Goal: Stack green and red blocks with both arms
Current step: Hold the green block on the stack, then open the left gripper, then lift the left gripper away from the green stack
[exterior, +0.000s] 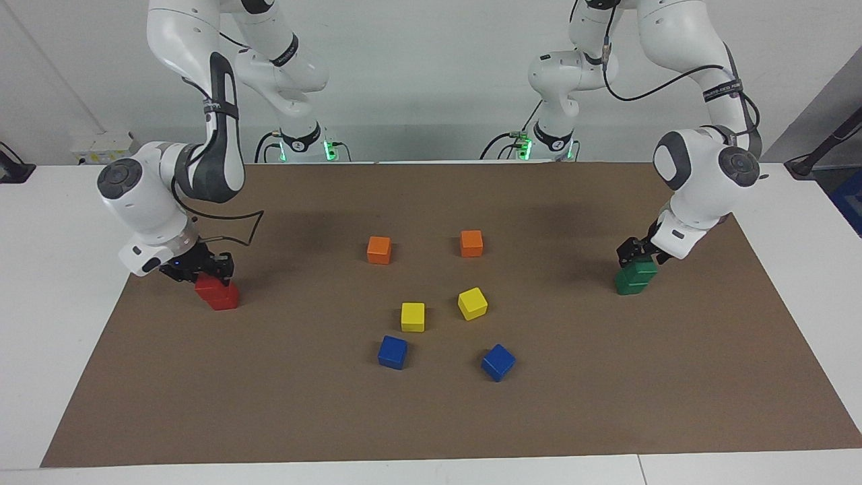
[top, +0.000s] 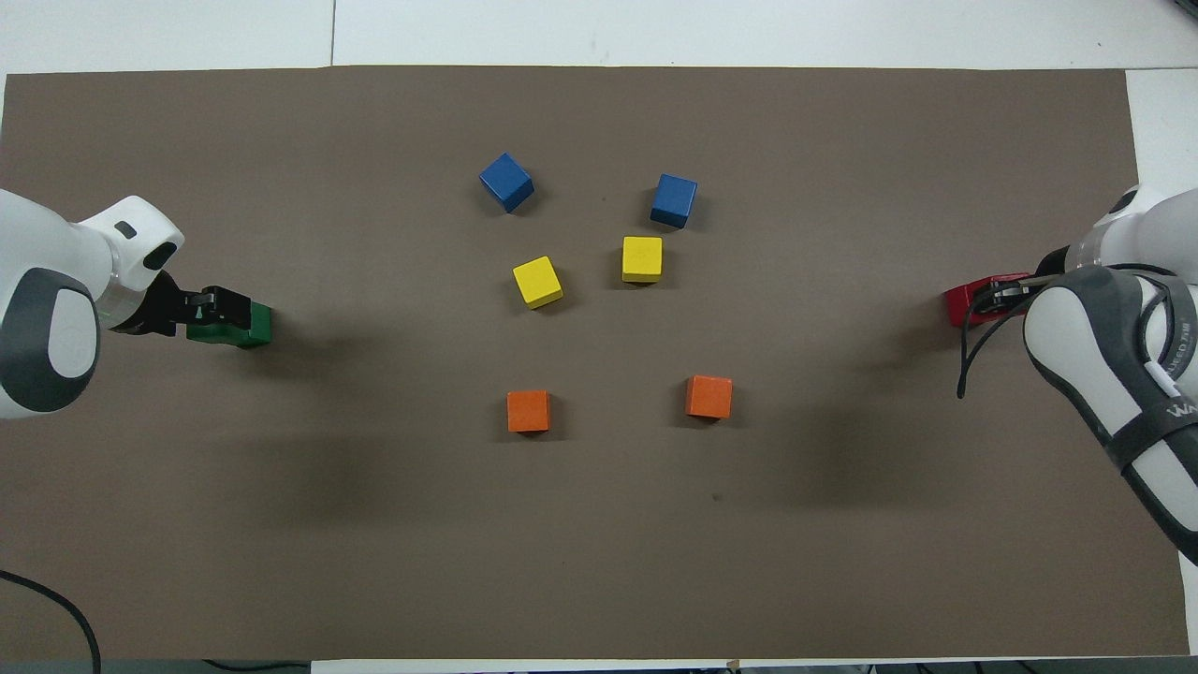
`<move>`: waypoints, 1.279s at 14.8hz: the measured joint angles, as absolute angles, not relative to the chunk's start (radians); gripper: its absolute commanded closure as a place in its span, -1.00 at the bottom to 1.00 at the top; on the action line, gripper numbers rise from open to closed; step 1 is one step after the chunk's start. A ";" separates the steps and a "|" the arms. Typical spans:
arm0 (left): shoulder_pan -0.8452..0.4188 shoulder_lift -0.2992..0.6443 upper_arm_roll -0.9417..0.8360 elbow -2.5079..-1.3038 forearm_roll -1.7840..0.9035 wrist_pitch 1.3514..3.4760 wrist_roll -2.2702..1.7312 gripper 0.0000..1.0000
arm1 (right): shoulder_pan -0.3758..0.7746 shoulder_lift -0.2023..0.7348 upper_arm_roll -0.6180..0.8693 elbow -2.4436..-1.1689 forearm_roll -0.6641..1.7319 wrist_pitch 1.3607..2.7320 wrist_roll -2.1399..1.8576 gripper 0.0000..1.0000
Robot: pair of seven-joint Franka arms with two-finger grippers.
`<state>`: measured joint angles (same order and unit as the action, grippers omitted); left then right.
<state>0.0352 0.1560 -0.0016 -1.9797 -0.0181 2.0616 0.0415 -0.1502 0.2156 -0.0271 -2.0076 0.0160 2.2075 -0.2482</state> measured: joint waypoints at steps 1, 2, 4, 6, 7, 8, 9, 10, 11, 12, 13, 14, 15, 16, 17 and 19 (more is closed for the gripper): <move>0.035 0.151 -0.002 -1.951 -0.018 2.020 0.042 -1.00 | -0.150 0.216 -0.027 -2.008 0.016 2.207 -0.248 1.00; 0.035 0.143 -0.003 -1.915 -0.018 1.967 0.042 -1.00 | -0.150 0.216 -0.027 -2.008 0.016 2.207 -0.248 1.00; 0.034 0.129 -0.004 -1.837 -0.018 1.863 0.042 -1.00 | -0.150 0.215 -0.027 -2.008 0.016 2.207 -0.248 1.00; 0.034 0.115 -0.004 -1.769 -0.018 1.784 0.043 -1.00 | -0.150 0.215 -0.027 -2.008 0.016 2.208 -0.248 1.00; 0.035 0.104 -0.003 -1.747 -0.018 1.759 0.043 -1.00 | -0.150 0.215 -0.027 -2.008 0.016 2.207 -0.248 1.00; 0.035 0.087 -0.002 -1.734 -0.018 1.740 0.043 -1.00 | -0.150 0.215 -0.026 -2.008 0.016 2.207 -0.248 1.00; 0.036 0.066 -0.001 -1.727 -0.018 1.715 0.044 -1.00 | -0.150 0.215 -0.026 -2.008 0.016 2.207 -0.248 1.00; 0.036 0.043 0.000 -1.725 -0.018 1.686 0.044 -1.00 | -0.149 0.215 -0.026 -2.008 0.016 2.207 -0.248 1.00; 0.036 0.020 -0.001 -1.725 -0.018 1.658 0.044 -1.00 | -0.149 0.215 -0.025 -2.008 0.016 2.207 -0.248 1.00; 0.036 0.002 -0.001 -1.725 -0.018 1.635 0.044 -1.00 | -0.148 0.215 -0.025 -2.008 0.016 2.208 -0.248 1.00; 0.035 -0.012 -0.001 -1.726 -0.018 1.622 0.045 -1.00 | -0.148 0.215 -0.025 -2.008 0.016 2.207 -0.248 1.00; 0.034 -0.017 -0.002 -1.726 -0.018 1.617 0.046 -1.00 | -0.147 0.215 -0.025 -2.008 0.016 2.207 -0.248 1.00; 0.034 -0.017 -0.004 -1.727 -0.018 1.617 0.047 -1.00 | -0.147 0.215 -0.025 -2.008 0.016 2.207 -0.248 1.00; 0.033 -0.016 -0.007 -1.728 -0.018 1.617 0.047 -1.00 | -0.147 0.215 -0.025 -2.008 0.016 2.207 -0.248 0.96; 0.033 -0.015 -0.008 -1.729 -0.018 1.618 0.047 -1.00 | -0.147 0.215 -0.025 -2.008 0.016 2.208 -0.248 0.96; 0.033 -0.015 -0.009 -1.729 -0.018 1.619 0.047 -1.00 | -0.147 0.215 -0.025 -2.008 0.016 2.208 -0.248 0.48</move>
<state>0.0329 -0.0148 -0.0094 -1.7290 -0.0177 1.6189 0.0472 -0.1474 0.2149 -0.0249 -2.0084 0.0159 2.2075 -0.2482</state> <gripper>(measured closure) 0.000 0.449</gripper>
